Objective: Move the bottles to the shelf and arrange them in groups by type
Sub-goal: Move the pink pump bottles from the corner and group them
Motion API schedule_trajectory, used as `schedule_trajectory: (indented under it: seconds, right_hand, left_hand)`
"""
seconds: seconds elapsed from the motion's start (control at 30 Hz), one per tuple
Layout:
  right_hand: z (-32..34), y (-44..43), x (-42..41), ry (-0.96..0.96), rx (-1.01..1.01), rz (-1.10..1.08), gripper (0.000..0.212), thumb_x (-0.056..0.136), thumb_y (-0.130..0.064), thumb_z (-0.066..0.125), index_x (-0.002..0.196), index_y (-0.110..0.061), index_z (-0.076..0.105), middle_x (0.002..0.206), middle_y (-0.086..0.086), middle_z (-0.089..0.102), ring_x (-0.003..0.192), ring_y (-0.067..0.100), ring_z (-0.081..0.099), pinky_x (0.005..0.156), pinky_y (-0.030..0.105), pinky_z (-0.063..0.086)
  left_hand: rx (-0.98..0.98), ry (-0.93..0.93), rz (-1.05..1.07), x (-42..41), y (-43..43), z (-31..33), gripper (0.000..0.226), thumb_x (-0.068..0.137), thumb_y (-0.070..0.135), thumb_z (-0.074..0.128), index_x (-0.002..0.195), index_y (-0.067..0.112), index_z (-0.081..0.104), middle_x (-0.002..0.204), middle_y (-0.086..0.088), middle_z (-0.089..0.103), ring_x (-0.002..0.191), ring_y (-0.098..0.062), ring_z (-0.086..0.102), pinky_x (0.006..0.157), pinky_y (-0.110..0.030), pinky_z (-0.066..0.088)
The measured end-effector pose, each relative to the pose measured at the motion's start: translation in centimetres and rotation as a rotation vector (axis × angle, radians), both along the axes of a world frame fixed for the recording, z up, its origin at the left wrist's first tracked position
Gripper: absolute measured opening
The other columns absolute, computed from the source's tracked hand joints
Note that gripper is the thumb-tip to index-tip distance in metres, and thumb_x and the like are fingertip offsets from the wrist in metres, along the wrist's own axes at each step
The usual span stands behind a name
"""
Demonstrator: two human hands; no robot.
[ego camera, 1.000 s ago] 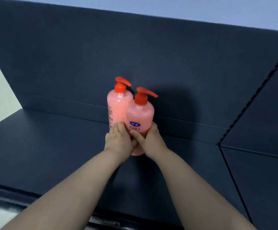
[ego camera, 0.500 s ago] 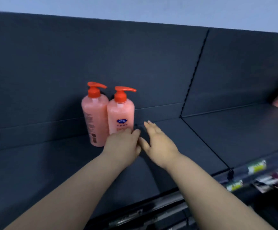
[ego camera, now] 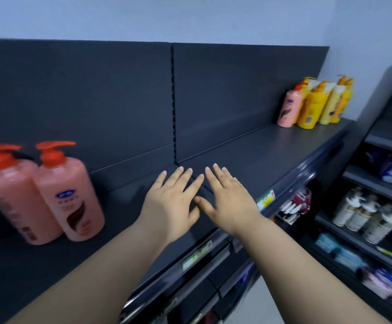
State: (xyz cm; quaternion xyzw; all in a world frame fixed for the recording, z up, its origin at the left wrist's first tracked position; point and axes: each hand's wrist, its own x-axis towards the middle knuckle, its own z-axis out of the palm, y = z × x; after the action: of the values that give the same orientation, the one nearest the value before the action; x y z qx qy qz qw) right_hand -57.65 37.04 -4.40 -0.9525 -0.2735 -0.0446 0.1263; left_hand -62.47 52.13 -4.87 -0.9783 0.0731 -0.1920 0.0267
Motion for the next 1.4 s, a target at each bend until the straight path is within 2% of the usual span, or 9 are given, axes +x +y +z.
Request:
schedule_trajectory:
  seconds: [0.23,0.43,0.53,0.63,0.77,1.03,1.2,1.3,1.4]
  right_hand:
    - [-0.1,-11.8,4.2,0.015,-0.016,-0.104,0.074,0.093,-0.061,0.023,0.151,-0.024,-0.004,0.159,-0.001,-0.008,0.146,0.015,-0.010,0.119,0.033,0.001]
    - [-0.4,-23.9,7.8,0.033,-0.027,-0.177,0.073,0.093,-0.061,0.023,0.151,-0.024,-0.002,0.159,-0.002,-0.006,0.145,0.013,-0.009,0.119,0.033,0.001]
    - [-0.8,-29.2,9.4,0.054,-0.031,-0.216,0.074,0.093,-0.061,0.023,0.151,-0.024,-0.003,0.159,-0.002,-0.006,0.145,0.013,-0.009,0.119,0.033,0.001]
    - [-1.1,-33.3,10.7,0.063,0.011,-0.249,0.073,0.093,-0.061,0.023,0.151,-0.024,-0.002,0.159,-0.002,-0.004,0.145,0.013,-0.009,0.119,0.034,0.002]
    - [-1.6,-36.5,12.4,0.073,0.048,-0.259,0.072,0.093,-0.060,0.023,0.151,-0.023,0.000,0.159,-0.002,-0.003,0.145,0.013,-0.009,0.119,0.032,0.001]
    - [-2.9,-40.1,18.5,0.116,0.067,-0.273,0.072,0.092,-0.060,0.023,0.151,-0.025,0.000,0.159,-0.005,-0.005,0.145,0.010,-0.009,0.118,0.029,-0.001]
    - [-2.6,-41.9,25.5,0.110,0.035,-0.299,0.072,0.093,-0.059,0.023,0.151,-0.025,-0.002,0.159,-0.004,-0.006,0.145,0.010,-0.010,0.117,0.027,-0.002]
    - [-1.8,-43.2,30.7,0.118,0.003,-0.328,0.070,0.095,-0.056,0.024,0.151,-0.023,-0.003,0.159,-0.003,-0.007,0.145,0.011,-0.010,0.116,0.026,-0.002]
    - [-1.4,-43.8,35.7,0.133,0.000,-0.352,0.070,0.095,-0.057,0.024,0.150,-0.025,-0.004,0.159,-0.004,-0.007,0.145,0.011,-0.010,0.116,0.026,-0.002]
  left_hand:
    - [0.026,0.098,-0.070,6.1,-10.8,0.2,0.066,0.095,0.050,0.026,0.149,0.029,-0.006,0.159,0.002,0.004,0.145,-0.013,-0.004,0.118,-0.038,-0.001]
    - [-0.009,0.108,-0.110,11.1,-22.3,-0.1,0.065,0.094,0.052,0.019,0.149,0.029,-0.006,0.159,0.003,0.005,0.145,-0.013,-0.002,0.119,-0.037,0.000]
    - [-0.024,0.076,-0.128,13.2,-27.0,-0.2,0.074,0.080,0.055,0.007,0.149,0.028,0.012,0.154,0.000,0.026,0.144,-0.015,0.016,0.116,-0.038,0.010]
    - [-0.046,0.048,-0.162,15.1,-30.9,-0.4,0.068,0.081,0.052,0.023,0.140,0.022,0.042,0.138,-0.004,0.052,0.132,-0.020,0.043,0.108,-0.042,0.032]
    - [-0.074,-0.008,-0.239,17.5,-34.2,-1.3,0.059,0.082,0.046,0.040,0.132,0.018,0.054,0.127,-0.006,0.061,0.122,-0.022,0.054,0.101,-0.044,0.041]
    - [-0.080,0.060,-0.269,24.8,-38.3,-2.9,0.061,0.076,0.043,0.051,0.131,0.017,0.055,0.126,-0.007,0.061,0.123,-0.024,0.054,0.100,-0.044,0.043]
    - [-0.082,0.074,-0.246,32.5,-39.1,-3.7,0.064,0.079,0.047,0.034,0.134,0.018,0.051,0.129,-0.005,0.060,0.124,-0.023,0.052,0.101,-0.044,0.041]
    - [-0.129,0.113,-0.239,38.4,-39.1,-4.2,0.064,0.085,0.048,0.030,0.142,0.021,0.038,0.142,-0.004,0.047,0.135,-0.021,0.038,0.110,-0.041,0.029]
    - [-0.149,0.093,-0.261,44.3,-39.2,-4.3,0.061,0.090,0.043,0.042,0.147,0.023,0.028,0.149,-0.004,0.037,0.141,-0.020,0.028,0.114,-0.039,0.020]
